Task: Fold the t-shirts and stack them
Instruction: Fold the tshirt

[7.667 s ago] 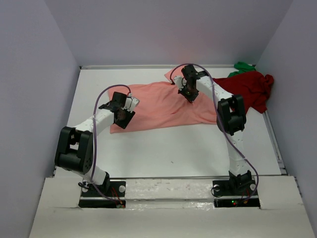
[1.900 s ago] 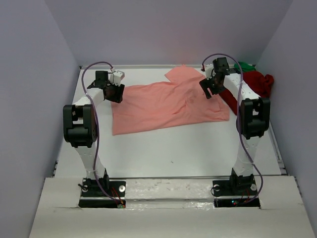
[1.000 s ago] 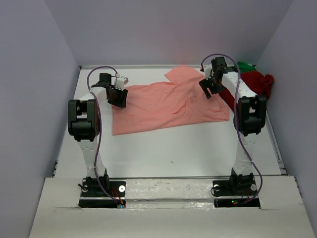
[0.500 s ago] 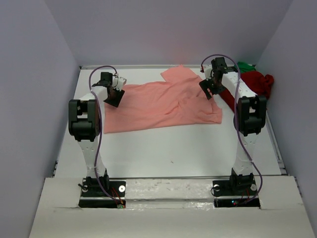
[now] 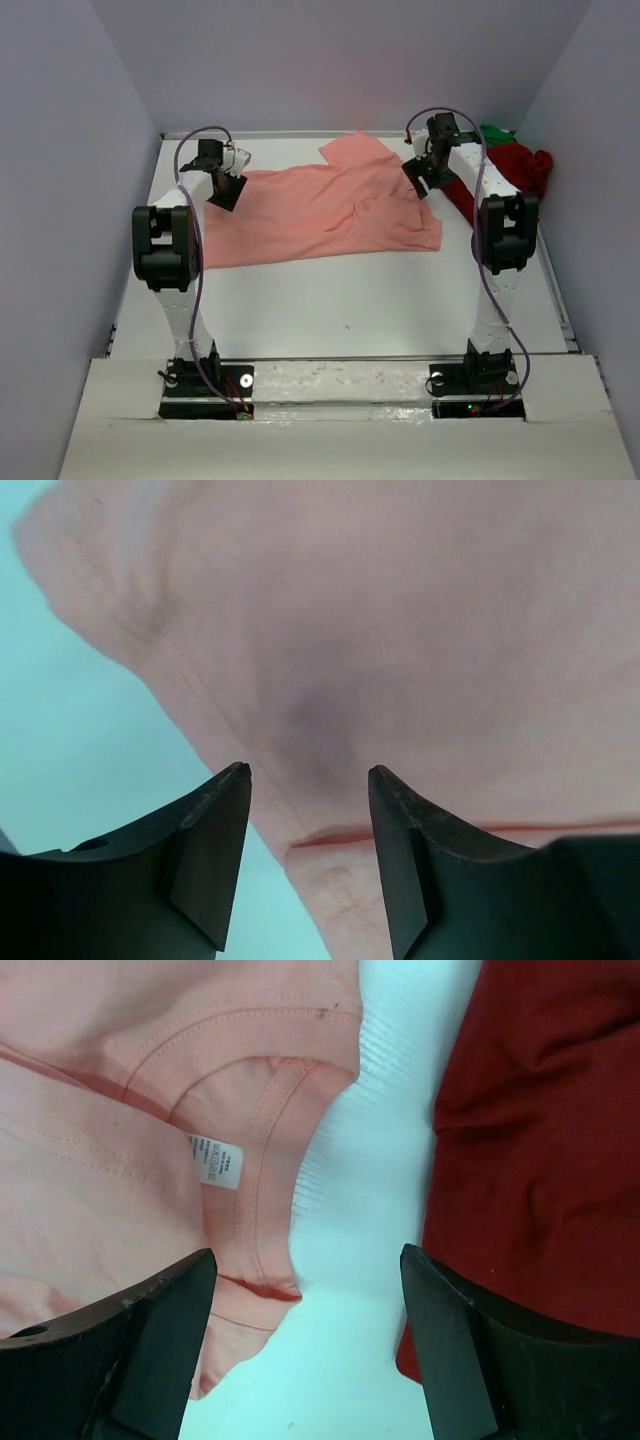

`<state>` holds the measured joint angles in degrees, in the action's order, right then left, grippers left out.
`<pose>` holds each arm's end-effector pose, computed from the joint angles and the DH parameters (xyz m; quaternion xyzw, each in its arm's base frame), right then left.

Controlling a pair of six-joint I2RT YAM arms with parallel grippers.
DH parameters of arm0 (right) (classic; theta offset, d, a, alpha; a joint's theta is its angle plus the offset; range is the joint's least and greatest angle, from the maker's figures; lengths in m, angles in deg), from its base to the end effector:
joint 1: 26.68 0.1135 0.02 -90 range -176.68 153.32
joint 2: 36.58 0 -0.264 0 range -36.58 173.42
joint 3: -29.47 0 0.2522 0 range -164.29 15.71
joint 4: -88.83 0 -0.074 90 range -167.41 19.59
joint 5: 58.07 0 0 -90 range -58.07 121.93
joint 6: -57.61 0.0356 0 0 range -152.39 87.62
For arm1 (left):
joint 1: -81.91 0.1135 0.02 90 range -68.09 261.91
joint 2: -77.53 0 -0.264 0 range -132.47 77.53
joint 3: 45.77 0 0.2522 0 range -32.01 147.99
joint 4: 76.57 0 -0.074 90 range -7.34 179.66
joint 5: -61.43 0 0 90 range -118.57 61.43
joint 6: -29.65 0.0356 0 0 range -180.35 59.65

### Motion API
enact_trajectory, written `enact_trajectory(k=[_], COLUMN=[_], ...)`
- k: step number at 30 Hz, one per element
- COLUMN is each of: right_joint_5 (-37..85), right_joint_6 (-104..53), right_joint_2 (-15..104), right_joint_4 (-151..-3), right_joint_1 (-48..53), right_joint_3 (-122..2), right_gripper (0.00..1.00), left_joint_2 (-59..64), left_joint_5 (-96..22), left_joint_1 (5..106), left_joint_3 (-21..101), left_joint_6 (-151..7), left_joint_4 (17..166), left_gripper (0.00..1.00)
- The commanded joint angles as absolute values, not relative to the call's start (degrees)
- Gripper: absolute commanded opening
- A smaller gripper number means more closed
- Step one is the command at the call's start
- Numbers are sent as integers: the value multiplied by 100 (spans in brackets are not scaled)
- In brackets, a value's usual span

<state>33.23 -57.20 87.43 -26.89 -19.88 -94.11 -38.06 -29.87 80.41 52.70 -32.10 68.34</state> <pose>0.4635 0.0545 0.2314 -0.2634 0.9395 -0.0452 0.2145 0.4420 -0.0124 0.1908 0.2464 0.9134 0.0645 0.3175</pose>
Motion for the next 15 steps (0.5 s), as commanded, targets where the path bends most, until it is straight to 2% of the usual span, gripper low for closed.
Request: enact_trajectory(k=[1,5,8,9,15], right_joint_5=[3019,2596,2552,2491,2192], right_joint_6=[-5814,-5779,-5647,-5612,-5348], right_joint_2=[8603,8699,9041,9303,10219], right_joint_4=[-2810,-3258,-3399,-3425,-3601], right_joint_1=[-2018,-2018,-2018,-2018,-2018], right_joint_3=[-9864,-10205,-10978,-11198,-12640], right_gripper=[80,81,93,99,100], left_joint_2=[-2427,-2152,-2187,-2188,-2819], left_joint_5=[-3419,-3429,-3122,-2921,-2479], left_joint_1=[8024,8024,8024,8032,8050], left_joint_3=[5263,5271,5149,5088,5516], left_joint_6=[-3372,-3652,-3907,-3969,-4251], left_joint_4=[7269,7525,7839,7963,7948], left_gripper=[62,62,62,61,61])
